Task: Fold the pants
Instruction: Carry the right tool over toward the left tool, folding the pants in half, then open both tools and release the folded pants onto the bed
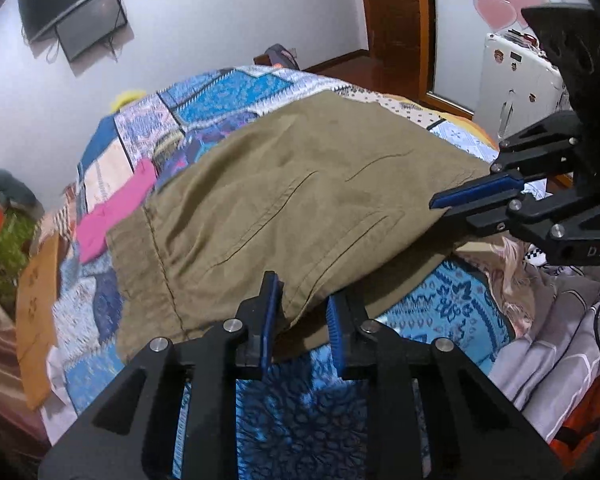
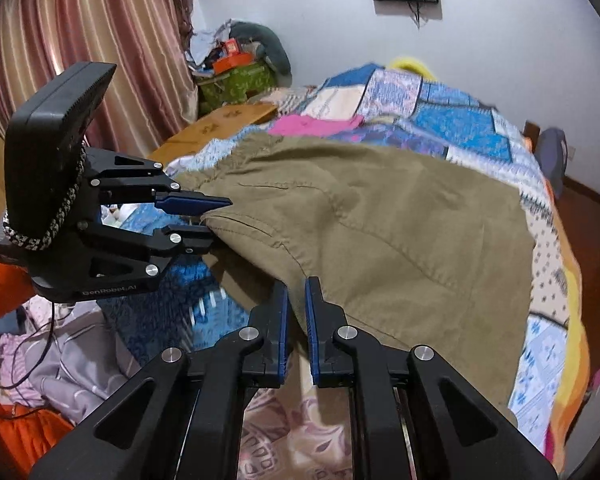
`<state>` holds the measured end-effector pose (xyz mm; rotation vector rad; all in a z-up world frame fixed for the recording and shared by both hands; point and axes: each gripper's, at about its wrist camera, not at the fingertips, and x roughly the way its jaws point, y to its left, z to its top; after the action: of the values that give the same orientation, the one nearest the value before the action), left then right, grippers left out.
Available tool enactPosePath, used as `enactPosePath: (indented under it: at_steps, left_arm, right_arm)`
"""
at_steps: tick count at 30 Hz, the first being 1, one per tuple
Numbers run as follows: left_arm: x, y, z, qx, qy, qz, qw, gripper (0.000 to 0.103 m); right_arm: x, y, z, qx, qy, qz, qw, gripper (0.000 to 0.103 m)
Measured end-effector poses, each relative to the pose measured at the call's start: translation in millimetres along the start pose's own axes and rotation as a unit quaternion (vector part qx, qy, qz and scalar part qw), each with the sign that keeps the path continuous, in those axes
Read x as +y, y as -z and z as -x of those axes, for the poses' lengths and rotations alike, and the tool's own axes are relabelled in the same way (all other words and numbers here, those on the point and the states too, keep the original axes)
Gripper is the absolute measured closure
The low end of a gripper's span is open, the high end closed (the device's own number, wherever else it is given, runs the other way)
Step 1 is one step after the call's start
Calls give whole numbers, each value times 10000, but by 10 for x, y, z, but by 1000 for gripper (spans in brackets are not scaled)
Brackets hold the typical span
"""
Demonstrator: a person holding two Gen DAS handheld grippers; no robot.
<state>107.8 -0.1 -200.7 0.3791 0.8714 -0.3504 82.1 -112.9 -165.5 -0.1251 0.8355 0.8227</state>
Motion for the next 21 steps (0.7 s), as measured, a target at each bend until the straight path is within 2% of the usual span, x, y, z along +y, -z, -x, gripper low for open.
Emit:
enactPosePath:
  at_steps: [4, 5, 8, 10, 14, 16, 18, 21]
  left_arm:
    - [52, 48, 60, 49, 153, 205, 9997, 78]
    - [81, 54, 91, 62, 210, 275, 9994, 77]
    - [147, 73, 191, 54, 333, 464, 9984, 74]
    - [210, 64, 279, -4, 455, 627, 9970, 72]
    - [386, -24, 423, -201, 576, 1104, 9920, 71]
    - [526, -55, 412, -265, 564, 1445, 9875, 66]
    - [630, -62, 316, -166, 339, 1652, 9855, 64]
    - [721, 38, 60, 151, 209, 1866, 9821, 64]
  right_arm:
    - [-29, -13, -58, 239, -65, -136, 9996, 89]
    - [-36, -24, -40, 260, -68, -130, 9996, 84]
    - [-42, -47, 71, 171, -77, -103, 9998, 71]
    - [-59, -61, 149, 41, -49, -82, 9999, 67]
    - [-184, -93, 218, -178, 170, -280, 9993, 65]
    - [-292, -77, 166, -111, 236, -496, 9984, 63]
    - [-368, -34, 77, 48, 285, -650, 9975, 63]
    - [-455, 88, -90, 421, 331, -804, 9953, 63]
